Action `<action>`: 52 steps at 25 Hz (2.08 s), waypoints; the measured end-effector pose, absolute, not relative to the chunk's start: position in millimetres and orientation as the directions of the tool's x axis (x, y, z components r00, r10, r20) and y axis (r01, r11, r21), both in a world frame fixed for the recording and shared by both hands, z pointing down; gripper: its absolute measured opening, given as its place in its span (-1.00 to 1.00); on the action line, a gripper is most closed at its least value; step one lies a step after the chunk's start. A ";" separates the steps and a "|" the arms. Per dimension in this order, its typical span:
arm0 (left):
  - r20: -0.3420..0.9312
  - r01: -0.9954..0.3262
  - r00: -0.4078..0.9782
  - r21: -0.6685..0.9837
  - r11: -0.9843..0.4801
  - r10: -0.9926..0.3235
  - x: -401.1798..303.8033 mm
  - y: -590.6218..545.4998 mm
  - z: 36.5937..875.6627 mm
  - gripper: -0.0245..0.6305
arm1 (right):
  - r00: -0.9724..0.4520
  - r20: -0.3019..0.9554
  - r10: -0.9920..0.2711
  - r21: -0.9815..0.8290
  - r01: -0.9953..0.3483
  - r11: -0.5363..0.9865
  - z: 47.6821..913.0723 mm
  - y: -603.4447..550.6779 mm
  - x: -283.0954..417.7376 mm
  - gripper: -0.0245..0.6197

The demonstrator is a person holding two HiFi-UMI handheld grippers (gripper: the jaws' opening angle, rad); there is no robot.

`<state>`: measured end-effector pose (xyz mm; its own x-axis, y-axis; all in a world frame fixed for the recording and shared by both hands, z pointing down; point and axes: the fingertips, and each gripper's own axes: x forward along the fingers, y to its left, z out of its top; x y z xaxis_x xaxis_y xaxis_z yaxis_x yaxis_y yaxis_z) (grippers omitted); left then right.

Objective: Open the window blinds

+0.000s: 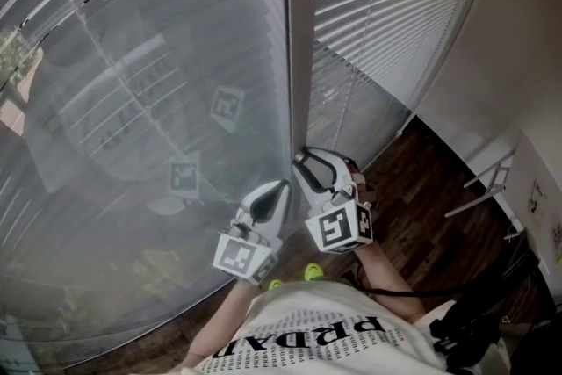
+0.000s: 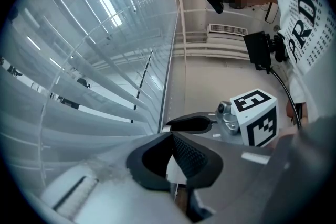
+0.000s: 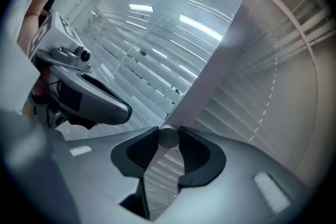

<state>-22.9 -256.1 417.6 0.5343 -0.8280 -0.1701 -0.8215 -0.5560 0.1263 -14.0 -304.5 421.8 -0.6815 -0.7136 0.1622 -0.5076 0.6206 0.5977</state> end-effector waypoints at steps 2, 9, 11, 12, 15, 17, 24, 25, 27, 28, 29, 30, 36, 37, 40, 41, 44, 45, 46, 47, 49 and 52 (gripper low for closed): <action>-0.170 -0.821 0.535 0.126 -0.557 -0.828 -22.9 -256.1 417.6 -0.94 | -0.684 0.164 -0.710 0.574 -0.519 0.633 420.9 -304.6 -14.0 -0.52; -0.172 -0.819 0.537 0.129 -0.559 -0.826 -22.5 -255.8 417.2 -0.94 | -0.697 0.161 -0.699 0.486 -0.560 0.671 419.7 -305.3 -13.0 -0.52; -0.170 -0.818 0.538 0.129 -0.560 -0.826 -22.5 -255.7 417.1 -0.94 | -0.699 0.154 -0.698 0.454 -0.577 0.679 419.4 -305.8 -12.3 -0.52; -0.171 -0.818 0.538 0.129 -0.560 -0.825 -22.5 -255.7 416.9 -0.94 | -0.700 0.152 -0.698 0.440 -0.584 0.682 419.4 -306.1 -11.8 -0.52; -0.172 -0.818 0.539 0.128 -0.562 -0.824 -22.6 -255.8 416.5 -0.94 | -0.706 0.142 -0.694 0.403 -0.599 0.691 418.9 -306.7 -11.5 -0.52; -0.173 -0.817 0.540 0.126 -0.563 -0.823 -22.5 -255.7 416.0 -0.94 | -0.711 0.136 -0.690 0.378 -0.606 0.699 418.1 -307.0 -11.3 -0.52; -0.172 -0.817 0.541 0.124 -0.563 -0.823 -22.3 -255.6 415.6 -0.94 | -0.723 0.128 -0.678 0.282 -0.629 0.724 418.0 -307.9 -9.5 -0.52; -0.172 -0.817 0.542 0.124 -0.564 -0.823 -22.1 -255.6 415.6 -0.94 | -0.727 0.124 -0.675 0.262 -0.632 0.729 417.9 -308.1 -9.3 -0.52; -0.172 -0.816 0.543 0.123 -0.565 -0.822 -21.7 -255.6 415.7 -0.94 | -0.731 0.119 -0.672 0.237 -0.637 0.734 417.7 -308.3 -8.8 -0.52; -0.171 -0.816 0.544 0.124 -0.565 -0.822 -21.6 -255.6 415.8 -0.94 | -0.731 0.117 -0.672 0.228 -0.639 0.735 417.7 -308.3 -8.8 -0.52; -0.170 -0.816 0.543 0.125 -0.565 -0.822 -21.6 -255.7 416.0 -0.94 | -0.732 0.116 -0.672 0.220 -0.641 0.736 417.7 -308.4 -8.7 -0.52; -0.169 -0.815 0.544 0.126 -0.565 -0.822 -21.5 -255.7 416.1 -0.94 | -0.732 0.116 -0.671 0.213 -0.642 0.737 417.9 -308.5 -8.4 -0.52; -0.169 -0.813 0.547 0.126 -0.568 -0.820 -20.7 -256.2 416.3 -0.94 | -0.732 0.112 -0.672 0.186 -0.649 0.738 418.6 -308.8 -7.6 -0.52; -0.169 -0.813 0.547 0.127 -0.568 -0.820 -20.5 -256.2 416.4 -0.94 | -0.735 0.107 -0.670 0.165 -0.651 0.741 418.9 -309.2 -7.3 -0.52; -0.167 -0.812 0.547 0.131 -0.569 -0.820 -19.9 -256.3 416.6 -0.94 | -0.744 0.086 -0.662 0.070 -0.658 0.749 418.4 -310.6 -5.7 -0.52; -0.168 -0.812 0.548 0.130 -0.569 -0.820 -19.8 -256.4 416.4 -0.94 | -0.746 0.084 -0.661 0.053 -0.659 0.750 418.2 -310.7 -5.4 -0.52; -0.170 -0.811 0.549 0.129 -0.570 -0.819 -19.5 -256.9 415.8 -0.94 | -0.745 0.084 -0.661 0.027 -0.662 0.749 418.3 -311.1 -5.1 -0.52; -0.169 -0.811 0.549 0.131 -0.571 -0.819 -19.4 -257.1 415.8 -0.94 | -0.746 0.082 -0.661 0.016 -0.662 0.749 418.2 -311.2 -5.0 -0.52; -0.169 -0.811 0.549 0.131 -0.571 -0.819 -19.3 -257.3 415.7 -0.94 | -0.747 0.078 -0.660 0.000 -0.662 0.749 418.3 -311.4 -4.8 -0.52; -0.169 -0.810 0.549 0.131 -0.571 -0.818 -19.2 -257.3 415.6 -0.94 | -0.749 0.074 -0.658 -0.021 -0.661 0.750 418.3 -311.6 -4.6 -0.52; -0.171 -0.810 0.550 0.130 -0.572 -0.818 -19.1 -257.2 415.4 -0.94 | -0.754 0.063 -0.654 -0.073 -0.657 0.750 418.3 -312.0 -3.9 -0.52; -0.174 -0.810 0.551 0.125 -0.573 -0.817 -19.1 -256.9 415.1 -0.94 | -0.760 0.046 -0.648 -0.150 -0.647 0.748 418.0 -312.5 -2.7 -0.52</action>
<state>-19.1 -256.9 415.1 0.5506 -0.8165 -0.1737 -0.8100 -0.5729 0.1252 -2.7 -312.5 418.0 -0.7600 -0.6483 0.0457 -0.6468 0.7477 -0.1501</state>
